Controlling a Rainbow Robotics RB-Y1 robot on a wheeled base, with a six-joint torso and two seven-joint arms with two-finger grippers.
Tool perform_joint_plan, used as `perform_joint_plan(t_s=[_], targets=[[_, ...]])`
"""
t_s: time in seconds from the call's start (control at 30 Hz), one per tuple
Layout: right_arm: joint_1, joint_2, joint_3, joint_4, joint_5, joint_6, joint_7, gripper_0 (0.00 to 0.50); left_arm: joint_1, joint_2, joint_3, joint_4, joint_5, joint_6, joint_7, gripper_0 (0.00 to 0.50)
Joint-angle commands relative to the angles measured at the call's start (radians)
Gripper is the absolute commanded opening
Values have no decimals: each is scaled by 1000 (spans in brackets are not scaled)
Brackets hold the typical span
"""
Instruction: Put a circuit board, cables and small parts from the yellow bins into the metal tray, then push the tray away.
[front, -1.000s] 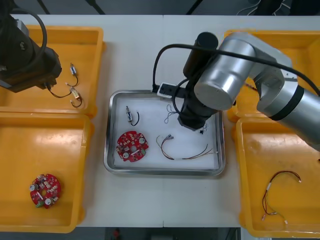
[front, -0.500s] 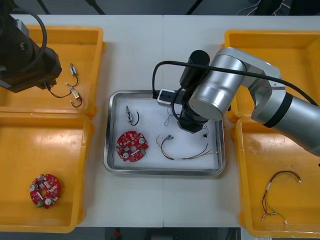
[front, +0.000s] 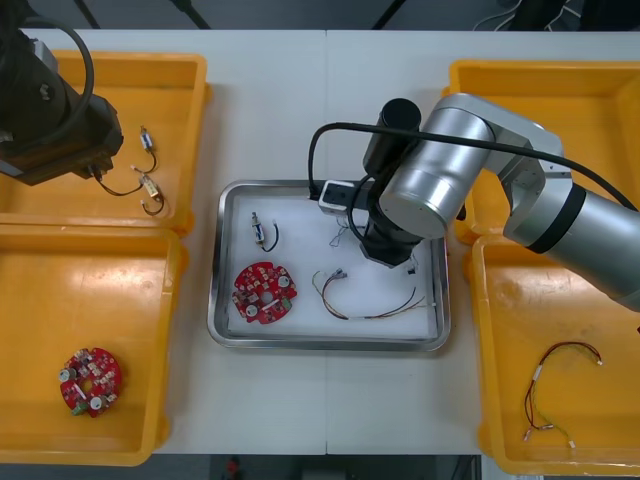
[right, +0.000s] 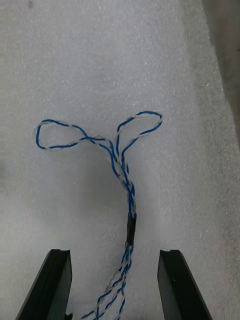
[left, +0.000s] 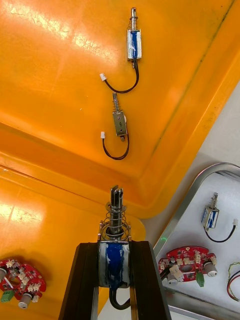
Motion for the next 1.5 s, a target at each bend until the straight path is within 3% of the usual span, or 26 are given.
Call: perform_joint_plan(t_s=[0.03, 0.5, 0.77, 1.13, 1.27, 1.5], targets=[[-4, -10, -94, -87, -31, 81, 14, 500, 7, 1, -3, -27, -11, 8, -69, 0], [-4, -80, -468, -163, -256, 368, -11, 500, 7, 1, -3, -27, -11, 8, -69, 0], [6, -200, -614, -151, -382, 447, -97, 500, 7, 1, -3, -27, -11, 8, -69, 0], [110, -321, -744, -151, -408, 453, -353, 500, 10, -13, -28, -47, -9, 8, -58, 0], [158, -363, -790, -151, -416, 453, -474, 500, -7, -49, -41, -47, -11, 8, -47, 0], [250, -413, -867, -185, -421, 453, -680, 500, -42, -134, -143, -57, -104, 8, -13, 0]])
